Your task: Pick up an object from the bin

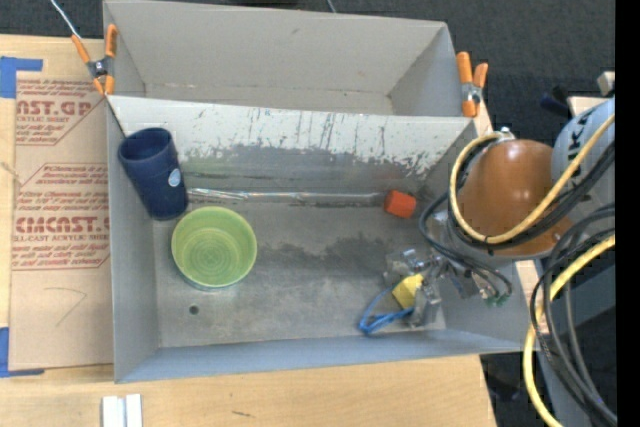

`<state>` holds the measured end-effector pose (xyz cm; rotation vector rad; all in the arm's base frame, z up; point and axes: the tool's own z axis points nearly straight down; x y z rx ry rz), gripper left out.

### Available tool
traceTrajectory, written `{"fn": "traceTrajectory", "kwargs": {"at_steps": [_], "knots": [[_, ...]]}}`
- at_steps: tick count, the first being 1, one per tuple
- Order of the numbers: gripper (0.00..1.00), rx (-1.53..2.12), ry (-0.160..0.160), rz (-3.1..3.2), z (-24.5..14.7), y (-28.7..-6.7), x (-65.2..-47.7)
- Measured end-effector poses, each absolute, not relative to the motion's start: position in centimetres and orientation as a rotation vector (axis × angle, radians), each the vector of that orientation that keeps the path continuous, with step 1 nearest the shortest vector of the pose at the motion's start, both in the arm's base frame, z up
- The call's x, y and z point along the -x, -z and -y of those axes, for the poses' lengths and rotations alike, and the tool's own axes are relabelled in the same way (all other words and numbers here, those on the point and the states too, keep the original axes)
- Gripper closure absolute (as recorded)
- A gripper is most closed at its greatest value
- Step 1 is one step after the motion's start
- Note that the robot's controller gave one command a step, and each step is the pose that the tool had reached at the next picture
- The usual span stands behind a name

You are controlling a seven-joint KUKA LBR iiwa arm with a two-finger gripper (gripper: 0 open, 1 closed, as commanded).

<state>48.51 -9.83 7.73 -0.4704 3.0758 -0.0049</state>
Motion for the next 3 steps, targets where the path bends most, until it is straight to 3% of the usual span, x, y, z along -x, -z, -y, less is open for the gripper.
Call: {"fn": "traceTrajectory", "kwargs": {"at_steps": [1,2,3], "knots": [[1.0,0.433,0.01,-3.069,9.6,-22.5,-53.2],[0.0,0.433,0.003,-3.078,9.6,-22.0,-53.0],[0.0,0.58,-0.005,-3.06,0.3,-12.5,-51.1]]}}
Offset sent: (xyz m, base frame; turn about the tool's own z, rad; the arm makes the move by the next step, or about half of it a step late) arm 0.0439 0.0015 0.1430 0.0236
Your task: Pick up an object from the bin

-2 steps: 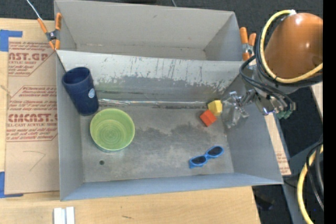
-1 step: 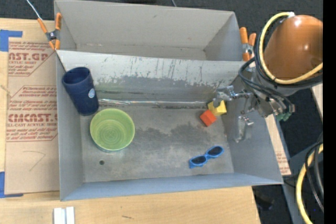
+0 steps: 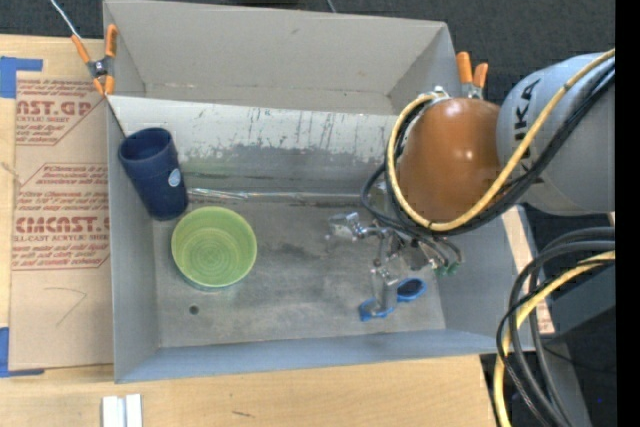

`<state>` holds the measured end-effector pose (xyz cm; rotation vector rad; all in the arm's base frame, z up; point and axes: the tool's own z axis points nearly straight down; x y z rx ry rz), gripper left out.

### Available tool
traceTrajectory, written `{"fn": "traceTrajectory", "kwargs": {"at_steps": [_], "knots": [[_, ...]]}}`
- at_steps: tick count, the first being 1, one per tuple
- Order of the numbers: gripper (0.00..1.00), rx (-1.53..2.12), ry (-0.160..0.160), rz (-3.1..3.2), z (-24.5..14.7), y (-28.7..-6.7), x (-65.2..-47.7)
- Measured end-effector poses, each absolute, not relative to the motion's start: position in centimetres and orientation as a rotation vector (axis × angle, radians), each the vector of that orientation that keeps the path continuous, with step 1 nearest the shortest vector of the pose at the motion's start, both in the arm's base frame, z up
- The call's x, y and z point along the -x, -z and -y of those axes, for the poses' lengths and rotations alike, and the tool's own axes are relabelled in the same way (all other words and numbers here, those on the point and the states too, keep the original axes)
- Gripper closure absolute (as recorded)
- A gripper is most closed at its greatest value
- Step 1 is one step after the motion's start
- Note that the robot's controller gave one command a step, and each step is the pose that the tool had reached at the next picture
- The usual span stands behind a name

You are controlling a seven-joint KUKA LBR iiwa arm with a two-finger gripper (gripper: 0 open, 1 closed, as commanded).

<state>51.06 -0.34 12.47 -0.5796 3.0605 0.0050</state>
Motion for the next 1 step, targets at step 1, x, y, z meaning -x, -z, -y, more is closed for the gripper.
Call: {"fn": "traceTrajectory", "kwargs": {"at_steps": [1], "knots": [[0.0,0.827,-0.005,-3.001,-3.97,-6.89,-56.08]]}}
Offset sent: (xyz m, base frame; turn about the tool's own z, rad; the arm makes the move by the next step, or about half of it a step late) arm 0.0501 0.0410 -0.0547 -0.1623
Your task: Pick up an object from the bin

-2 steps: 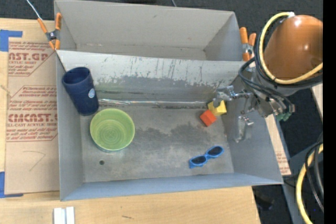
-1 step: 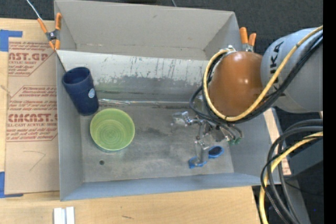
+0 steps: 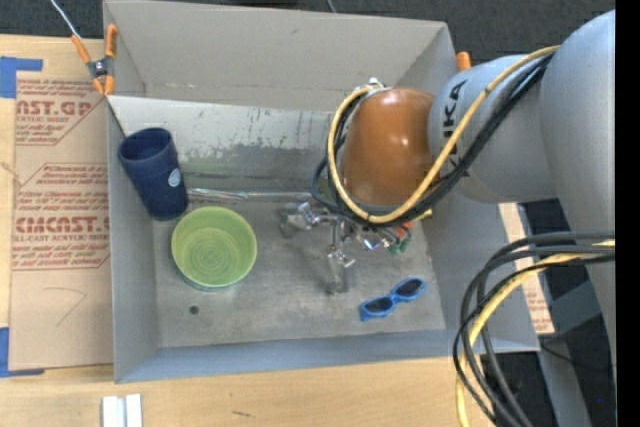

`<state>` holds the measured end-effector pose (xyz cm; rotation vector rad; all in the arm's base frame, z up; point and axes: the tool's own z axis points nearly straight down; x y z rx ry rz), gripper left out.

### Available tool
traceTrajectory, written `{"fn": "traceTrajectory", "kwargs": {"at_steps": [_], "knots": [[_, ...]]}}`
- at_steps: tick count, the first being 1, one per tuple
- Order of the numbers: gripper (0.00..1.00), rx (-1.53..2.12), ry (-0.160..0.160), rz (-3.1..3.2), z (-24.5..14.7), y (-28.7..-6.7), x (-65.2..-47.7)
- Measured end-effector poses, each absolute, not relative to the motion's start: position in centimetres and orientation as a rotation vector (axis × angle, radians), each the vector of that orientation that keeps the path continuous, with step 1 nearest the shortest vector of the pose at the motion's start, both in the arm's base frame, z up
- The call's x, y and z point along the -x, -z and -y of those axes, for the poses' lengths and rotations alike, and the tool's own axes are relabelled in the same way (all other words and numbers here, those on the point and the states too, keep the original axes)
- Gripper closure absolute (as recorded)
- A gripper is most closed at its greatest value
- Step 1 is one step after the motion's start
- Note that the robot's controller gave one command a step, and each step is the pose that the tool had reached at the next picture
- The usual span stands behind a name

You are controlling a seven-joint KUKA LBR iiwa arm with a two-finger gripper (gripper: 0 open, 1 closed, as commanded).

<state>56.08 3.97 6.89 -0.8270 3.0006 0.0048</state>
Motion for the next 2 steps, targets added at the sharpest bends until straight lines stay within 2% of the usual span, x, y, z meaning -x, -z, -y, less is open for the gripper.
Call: {"fn": "traceTrajectory", "kwargs": {"at_steps": [1,2], "knots": [[0.0,0.824,-0.004,-3.001,-3.9,-7.0,-56.1],[0.0,1.091,0.003,-2.914,5.0,-7.3,-54.9]]}}
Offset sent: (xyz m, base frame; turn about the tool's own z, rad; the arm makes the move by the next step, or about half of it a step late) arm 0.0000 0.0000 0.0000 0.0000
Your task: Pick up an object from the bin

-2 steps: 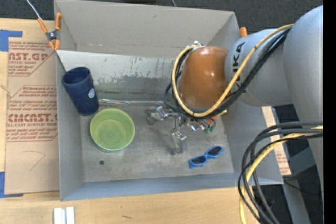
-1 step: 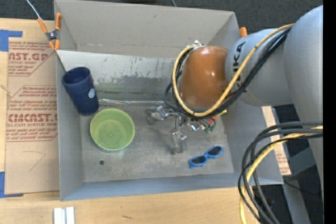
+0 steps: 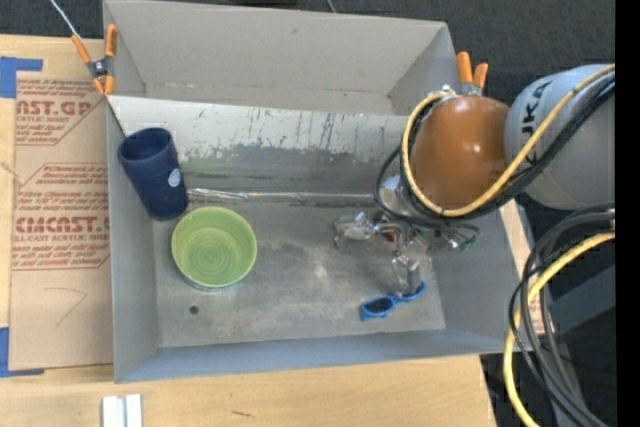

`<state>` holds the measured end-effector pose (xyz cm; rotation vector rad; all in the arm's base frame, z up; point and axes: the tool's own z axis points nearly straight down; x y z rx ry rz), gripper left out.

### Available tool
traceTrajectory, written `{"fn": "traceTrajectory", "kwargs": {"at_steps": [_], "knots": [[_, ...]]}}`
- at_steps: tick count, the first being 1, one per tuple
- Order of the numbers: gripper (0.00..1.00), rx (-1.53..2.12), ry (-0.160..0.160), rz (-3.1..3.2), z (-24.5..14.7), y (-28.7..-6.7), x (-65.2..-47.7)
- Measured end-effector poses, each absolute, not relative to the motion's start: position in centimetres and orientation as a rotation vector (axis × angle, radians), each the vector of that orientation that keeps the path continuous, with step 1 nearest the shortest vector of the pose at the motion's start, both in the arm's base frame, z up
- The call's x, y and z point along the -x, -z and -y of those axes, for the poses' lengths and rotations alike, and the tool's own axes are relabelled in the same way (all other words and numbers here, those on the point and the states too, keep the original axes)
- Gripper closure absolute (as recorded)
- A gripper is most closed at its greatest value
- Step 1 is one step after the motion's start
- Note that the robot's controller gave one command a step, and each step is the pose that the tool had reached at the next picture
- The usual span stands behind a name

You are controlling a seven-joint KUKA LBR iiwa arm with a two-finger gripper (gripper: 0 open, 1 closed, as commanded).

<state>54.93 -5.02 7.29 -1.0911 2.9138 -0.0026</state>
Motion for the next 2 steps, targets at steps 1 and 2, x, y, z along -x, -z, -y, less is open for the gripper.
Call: {"fn": "traceTrajectory", "kwargs": {"at_steps": [1,2], "knots": [[0.0,1.331,0.007,-2.81,4.9,-12.9,-51.3],[0.0,1.313,0.006,-2.821,9.5,-13.0,-48.5]]}}
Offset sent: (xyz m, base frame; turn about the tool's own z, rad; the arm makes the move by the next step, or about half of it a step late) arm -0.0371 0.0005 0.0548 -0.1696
